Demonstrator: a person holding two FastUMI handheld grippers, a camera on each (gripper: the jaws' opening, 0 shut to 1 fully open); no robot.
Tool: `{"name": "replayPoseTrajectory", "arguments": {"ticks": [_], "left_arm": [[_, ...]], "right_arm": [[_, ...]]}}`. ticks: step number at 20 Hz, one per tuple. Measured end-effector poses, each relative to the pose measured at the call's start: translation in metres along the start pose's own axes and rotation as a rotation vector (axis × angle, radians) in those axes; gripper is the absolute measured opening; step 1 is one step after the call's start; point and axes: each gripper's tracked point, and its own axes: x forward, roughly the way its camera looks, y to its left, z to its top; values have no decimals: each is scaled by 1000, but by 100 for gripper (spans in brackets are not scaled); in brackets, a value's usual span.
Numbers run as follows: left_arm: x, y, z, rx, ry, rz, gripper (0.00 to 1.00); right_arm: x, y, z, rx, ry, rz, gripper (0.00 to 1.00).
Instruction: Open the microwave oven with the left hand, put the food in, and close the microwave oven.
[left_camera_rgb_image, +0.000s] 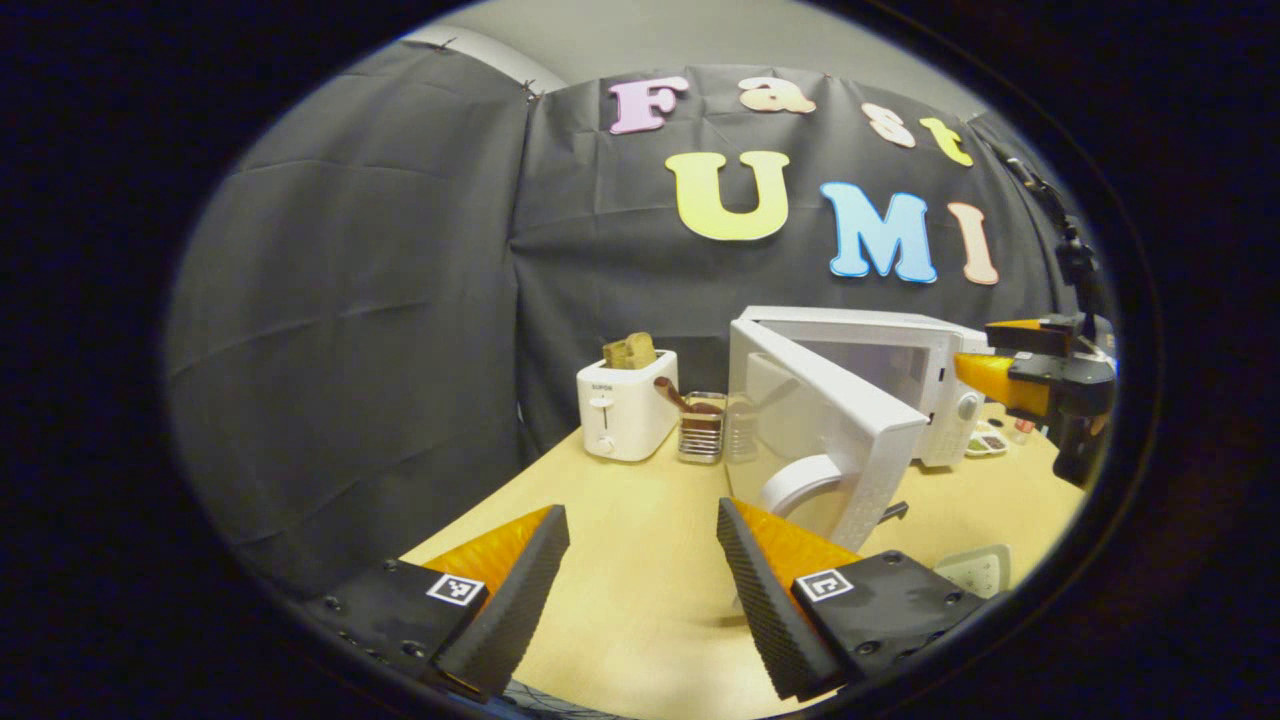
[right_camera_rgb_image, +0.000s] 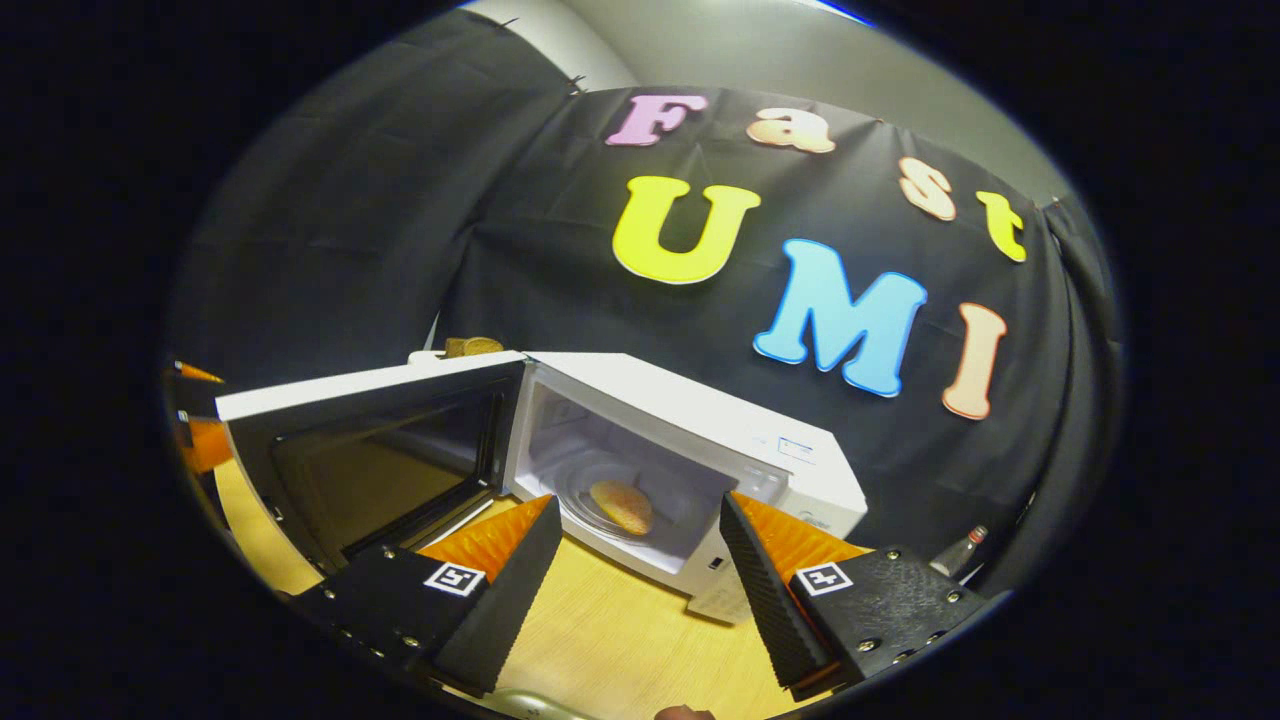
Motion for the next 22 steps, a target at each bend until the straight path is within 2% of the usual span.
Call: {"name": "replayPoseTrajectory", "arguments": {"ticks": [4, 5, 7, 10, 12, 16, 22], "left_arm": [[6, -10, -2, -2, -5, -69, 96], [5, -16, -1, -9, -7, -93, 90], [4, -28, -1, -10, -10, -141, 75], [1, -52, 7, 11, -29, -223, 34], [4, -63, 11, 42, -40, -239, 7], [9, -102, 15, 23, -28, -333, 7], [24, -169, 19, 66, -23, -430, 8]], "right_arm": [[-46, -13, -1, 62, 4, -69, 97], [-56, -17, -5, 72, 13, -90, 97], [-76, -22, -12, 93, 31, -125, 97], [-107, -30, -22, 121, 68, -151, 97], [-121, -29, -26, 168, 88, -144, 97], [-132, -46, -23, 187, 83, -172, 97], [-148, -76, -26, 196, 84, -209, 97]]}}
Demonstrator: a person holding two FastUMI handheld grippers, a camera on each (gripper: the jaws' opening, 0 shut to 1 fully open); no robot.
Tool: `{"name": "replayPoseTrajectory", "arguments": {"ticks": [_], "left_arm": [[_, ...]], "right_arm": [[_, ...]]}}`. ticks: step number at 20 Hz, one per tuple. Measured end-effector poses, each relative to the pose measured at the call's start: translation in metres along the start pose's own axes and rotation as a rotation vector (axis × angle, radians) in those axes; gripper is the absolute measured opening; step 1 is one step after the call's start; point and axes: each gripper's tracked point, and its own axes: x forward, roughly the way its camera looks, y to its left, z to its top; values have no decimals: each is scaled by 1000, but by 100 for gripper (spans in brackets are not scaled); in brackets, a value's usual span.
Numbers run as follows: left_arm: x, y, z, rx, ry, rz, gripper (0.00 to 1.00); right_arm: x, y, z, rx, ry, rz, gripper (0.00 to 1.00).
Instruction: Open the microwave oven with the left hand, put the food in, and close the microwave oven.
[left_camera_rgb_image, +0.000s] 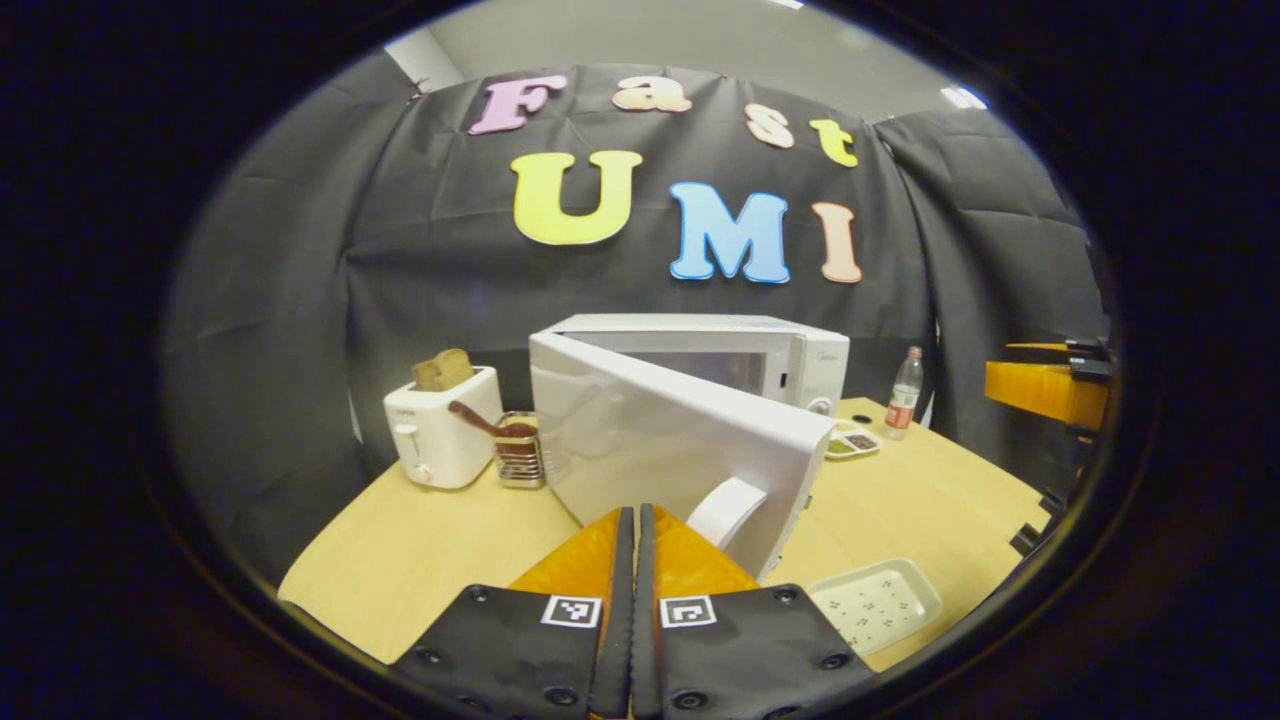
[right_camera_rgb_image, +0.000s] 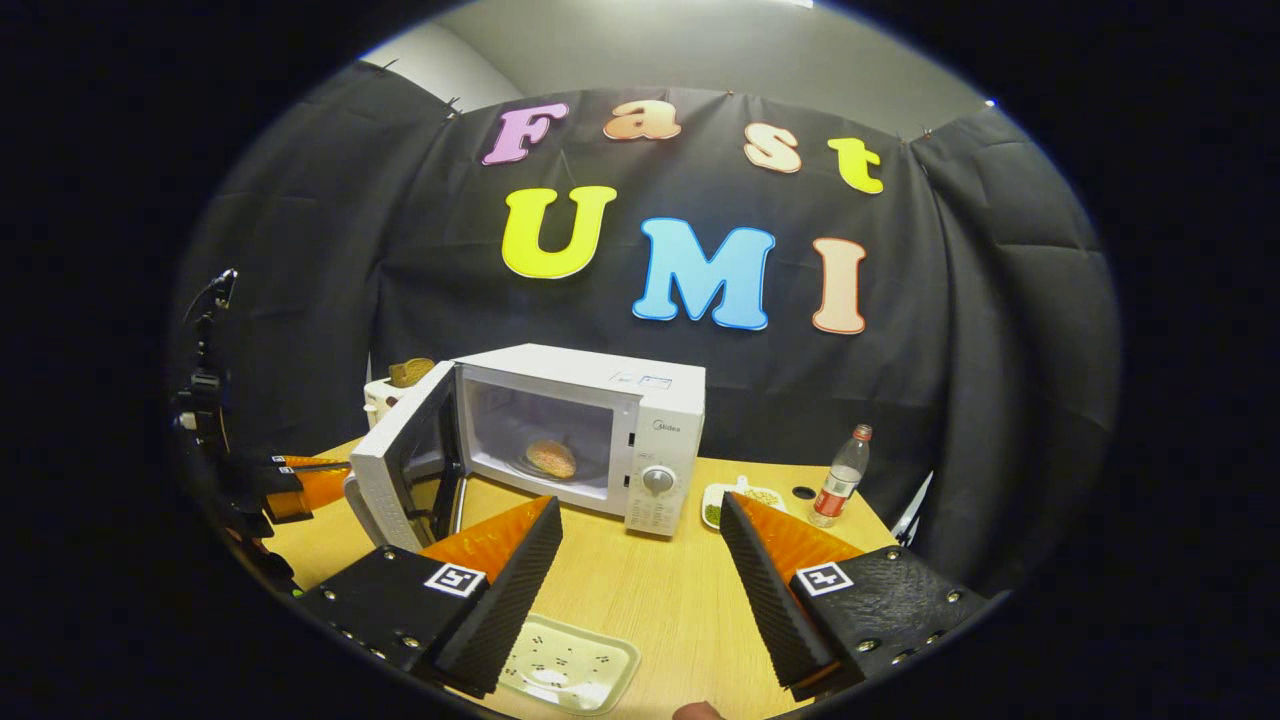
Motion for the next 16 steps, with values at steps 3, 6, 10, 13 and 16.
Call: {"name": "replayPoseTrajectory", "arguments": {"ticks": [3, 6, 10, 13, 16], "left_arm": [[24, -28, 5, 7, 11, -62, 8], [52, -53, 16, 11, 8, -117, 8], [87, -81, 31, 31, -1, -169, 8], [113, -95, 34, 47, 6, -197, 8], [134, -104, 38, 56, 13, -210, 8]], "right_arm": [[-5, -17, 4, -3, -8, -29, 97], [-8, -36, 10, 6, -19, -59, 97], [-8, -58, 8, 16, -14, -99, 97], [-4, -73, 2, 28, 0, -122, 97], [1, -81, 0, 41, 9, -132, 97]]}}
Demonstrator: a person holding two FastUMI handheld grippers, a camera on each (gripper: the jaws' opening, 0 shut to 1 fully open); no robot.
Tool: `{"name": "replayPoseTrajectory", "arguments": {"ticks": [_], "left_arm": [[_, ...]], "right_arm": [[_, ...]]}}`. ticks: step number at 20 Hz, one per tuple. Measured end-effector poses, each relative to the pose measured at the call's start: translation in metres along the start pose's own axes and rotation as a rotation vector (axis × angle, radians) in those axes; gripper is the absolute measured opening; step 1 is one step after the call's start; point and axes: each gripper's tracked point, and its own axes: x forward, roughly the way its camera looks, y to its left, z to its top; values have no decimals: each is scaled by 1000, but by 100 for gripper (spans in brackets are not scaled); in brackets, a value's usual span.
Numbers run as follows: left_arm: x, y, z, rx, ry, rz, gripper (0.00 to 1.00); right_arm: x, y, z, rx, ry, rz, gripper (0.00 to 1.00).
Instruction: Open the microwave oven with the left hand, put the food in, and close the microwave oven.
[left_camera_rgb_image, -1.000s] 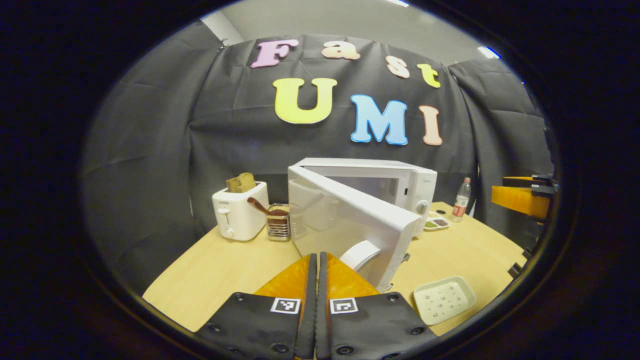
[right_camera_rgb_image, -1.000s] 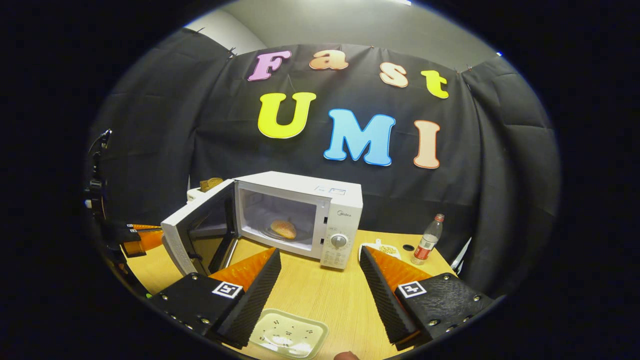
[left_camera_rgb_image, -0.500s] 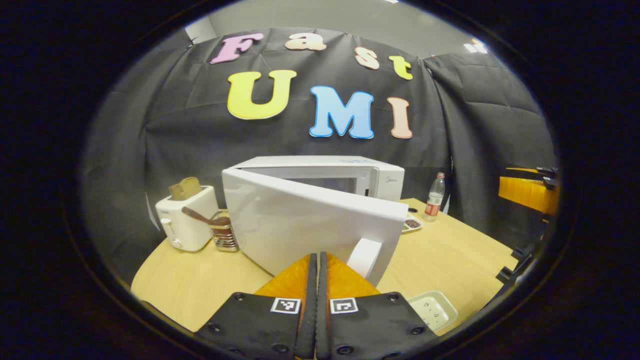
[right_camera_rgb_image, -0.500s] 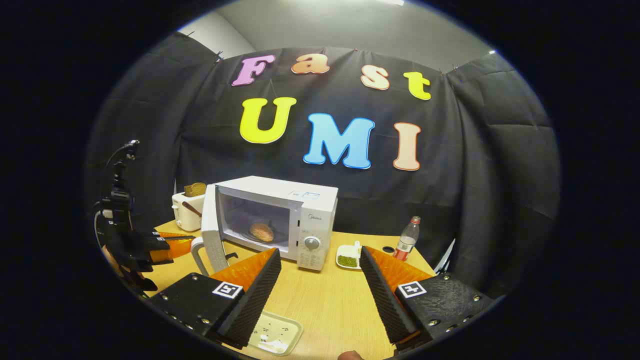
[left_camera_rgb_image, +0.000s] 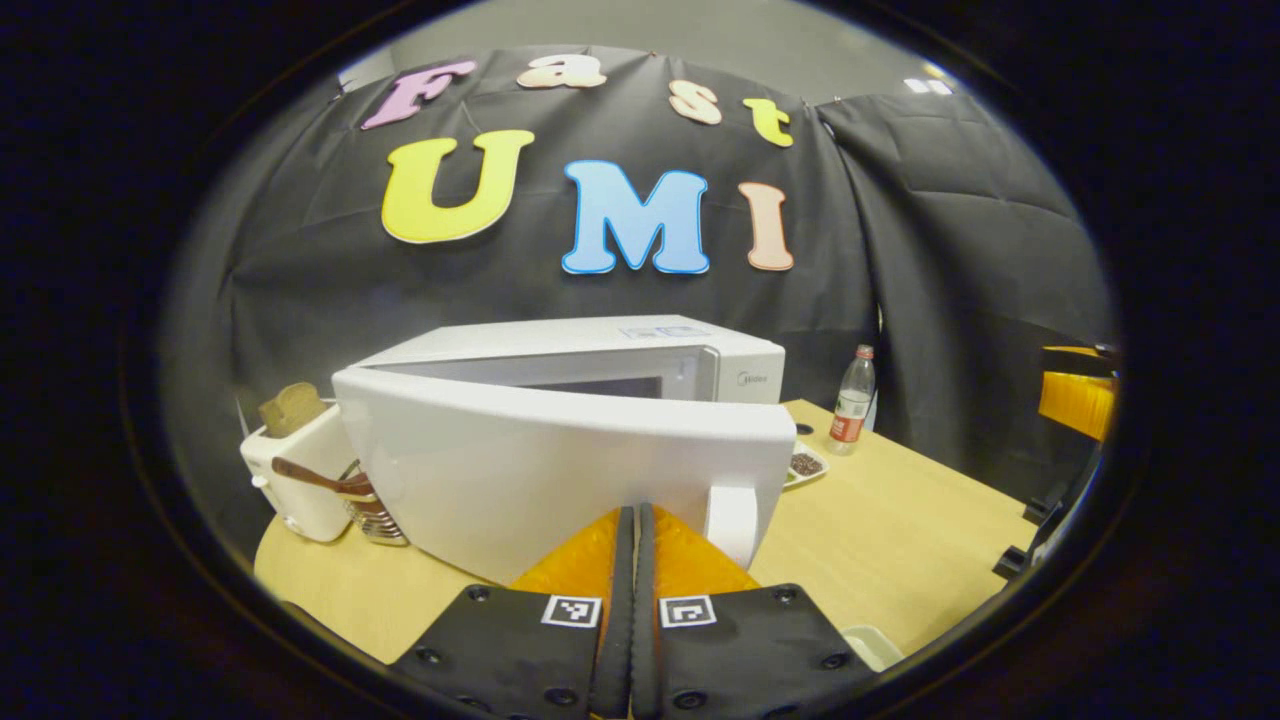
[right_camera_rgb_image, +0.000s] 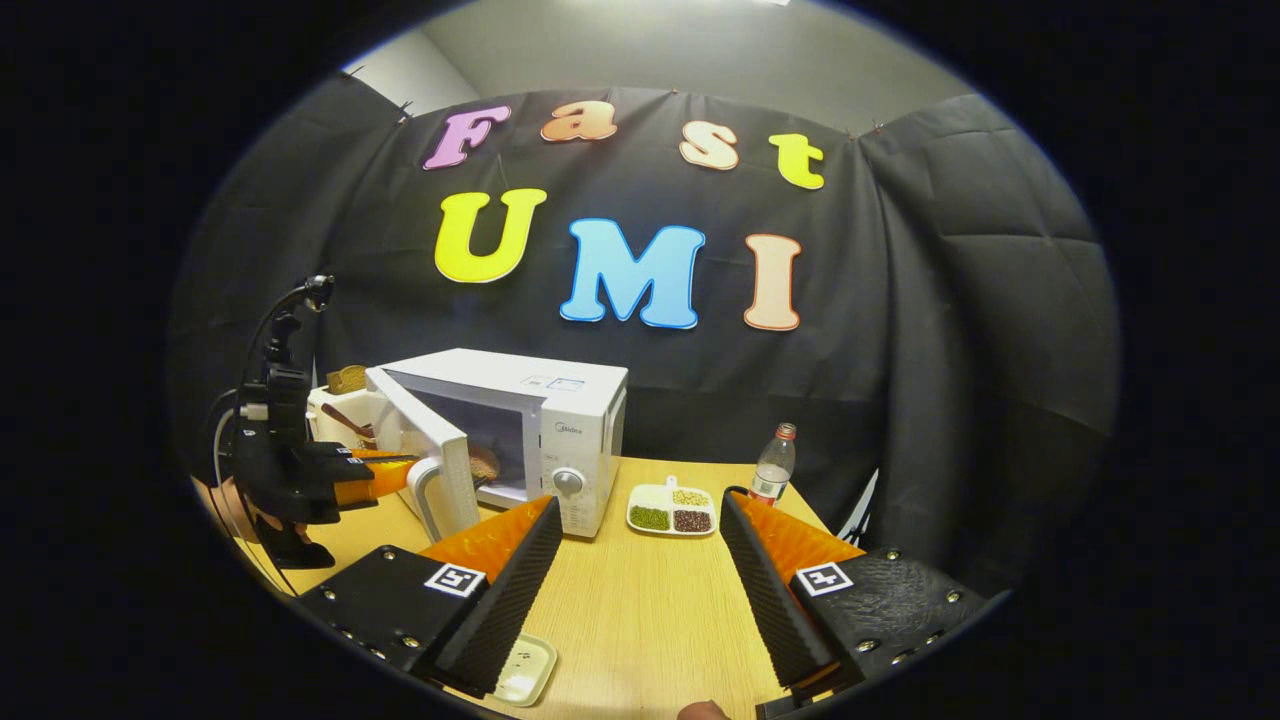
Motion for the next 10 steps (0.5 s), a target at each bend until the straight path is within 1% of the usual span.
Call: {"name": "replayPoseTrajectory", "arguments": {"ticks": [3, 10], "left_arm": [[28, -2, 2, -2, 8, -2, 8], [78, -5, 15, -13, 7, 14, 8]], "right_arm": [[10, 1, -4, -4, 1, 0, 97], [25, -14, -9, 4, 13, 1, 97]]}}
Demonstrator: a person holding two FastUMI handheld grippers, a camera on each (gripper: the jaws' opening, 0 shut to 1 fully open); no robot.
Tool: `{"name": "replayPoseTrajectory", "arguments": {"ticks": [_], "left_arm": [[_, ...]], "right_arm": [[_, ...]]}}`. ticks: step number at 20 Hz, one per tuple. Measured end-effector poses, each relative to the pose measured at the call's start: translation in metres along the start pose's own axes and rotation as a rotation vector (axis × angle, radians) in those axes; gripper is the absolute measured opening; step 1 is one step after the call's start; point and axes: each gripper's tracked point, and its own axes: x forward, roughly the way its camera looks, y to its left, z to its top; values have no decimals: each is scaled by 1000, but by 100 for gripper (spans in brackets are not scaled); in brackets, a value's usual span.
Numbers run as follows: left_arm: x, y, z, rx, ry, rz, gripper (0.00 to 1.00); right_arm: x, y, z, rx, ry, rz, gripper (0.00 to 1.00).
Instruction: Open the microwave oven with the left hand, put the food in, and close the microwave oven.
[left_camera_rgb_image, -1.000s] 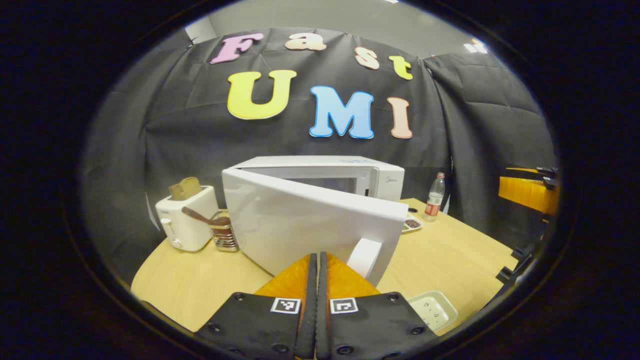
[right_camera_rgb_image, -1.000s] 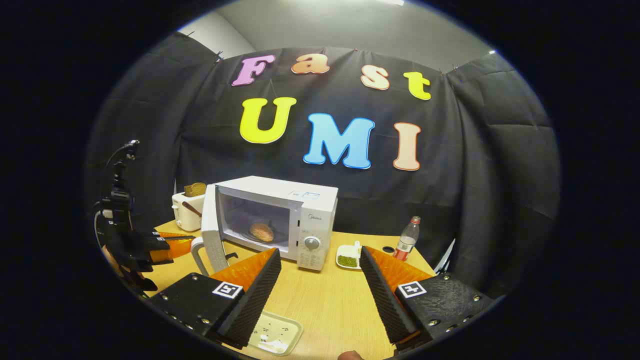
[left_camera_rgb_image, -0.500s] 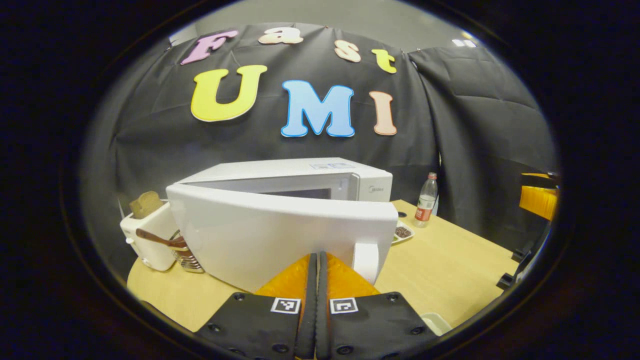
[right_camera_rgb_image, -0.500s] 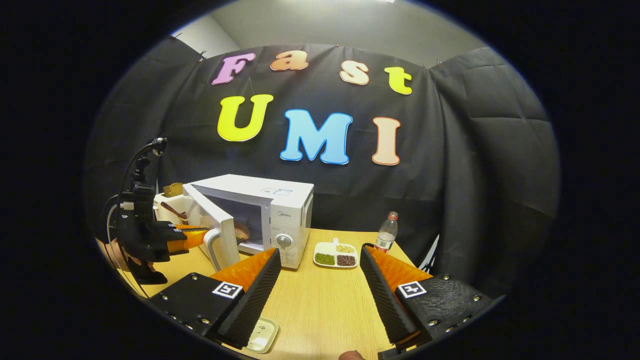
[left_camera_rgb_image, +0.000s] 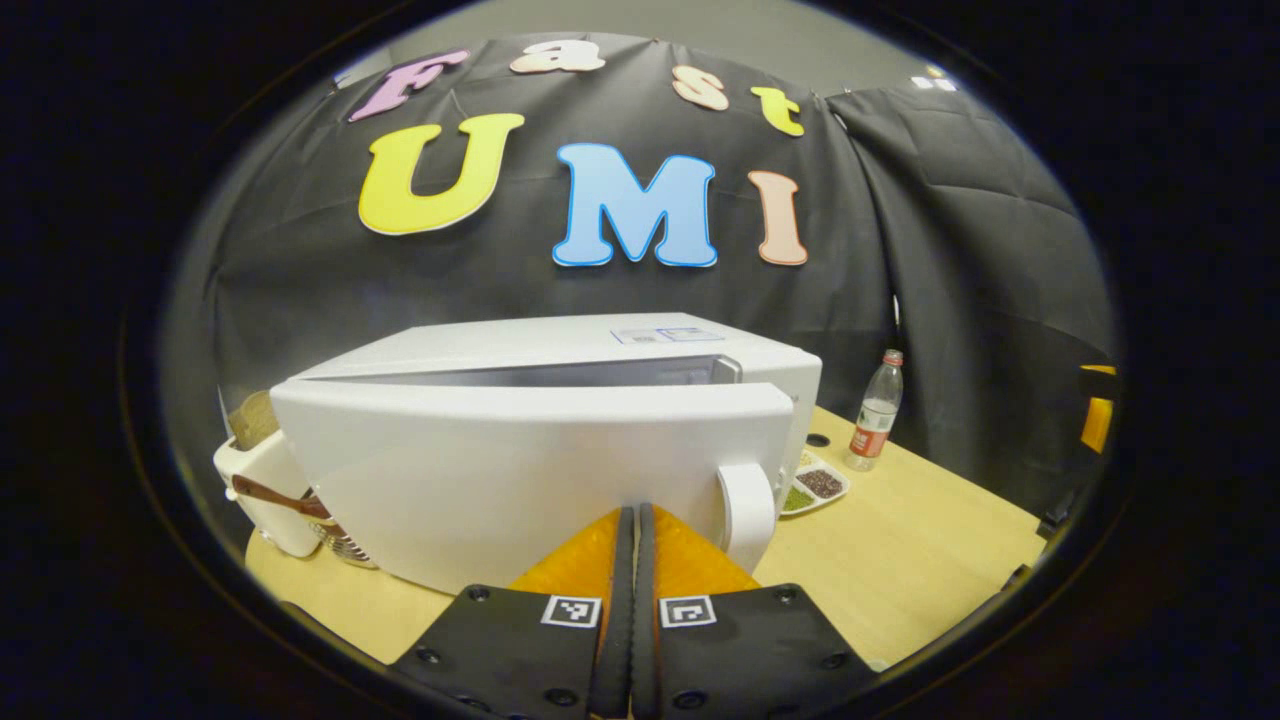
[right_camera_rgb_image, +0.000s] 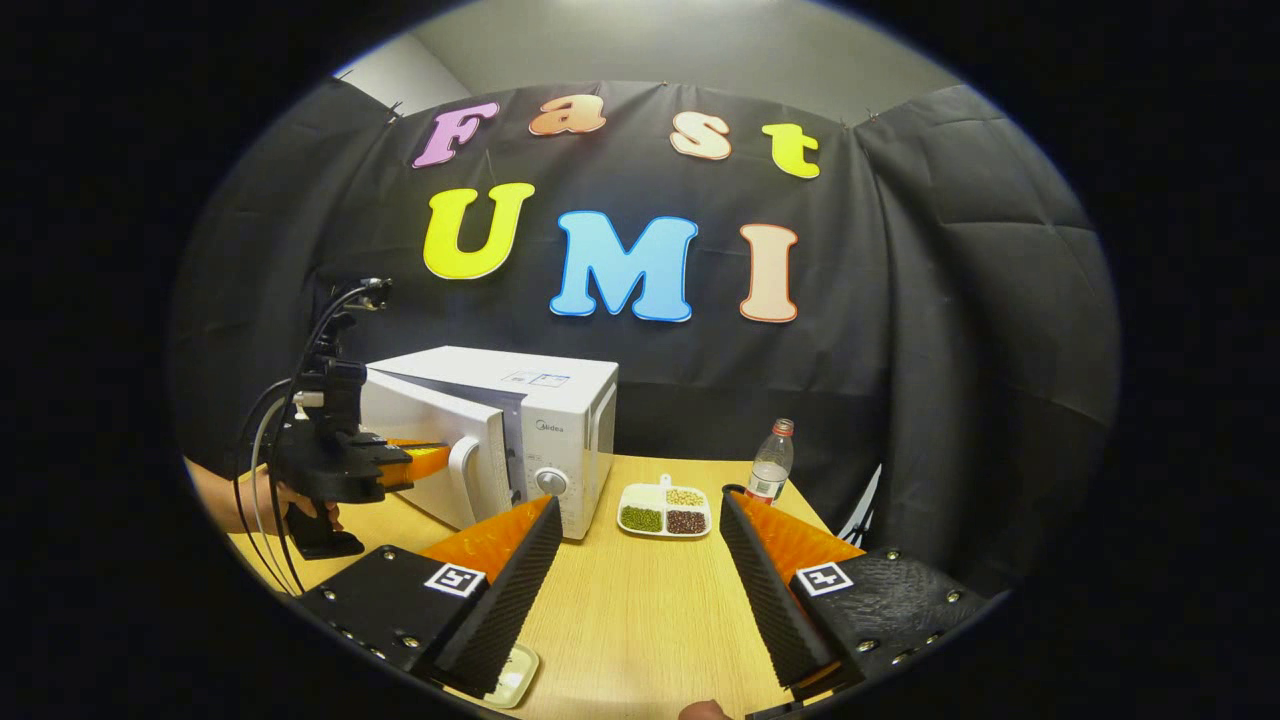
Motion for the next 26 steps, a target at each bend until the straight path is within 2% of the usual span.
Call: {"name": "replayPoseTrajectory", "arguments": {"ticks": [6, 9, 17, 19, 20, 21, 22, 26], "left_arm": [[24, -2, 9, 5, -13, 14, 7], [33, 1, 11, -2, -21, 40, 7], [36, 0, 12, -55, -28, 93, 8], [40, 1, 13, -49, -37, 117, 8], [47, 3, 17, -25, -40, 132, 11], [51, -3, 7, -20, -2, 126, 4], [53, -7, 8, -9, -7, 122, 9], [39, -20, 24, -3, -33, 120, 8]], "right_arm": [[12, -11, -3, 1, 9, -15, 97], [16, -13, -5, -12, 7, 1, 97], [47, -12, -1, -43, -6, 97, 97], [53, -13, -2, -34, -8, 122, 97], [57, -15, -2, -30, -6, 131, 97], [58, -15, -3, -26, -3, 139, 97], [59, -18, -4, -25, -5, 138, 97], [51, -24, 0, -4, -21, 117, 97]]}}
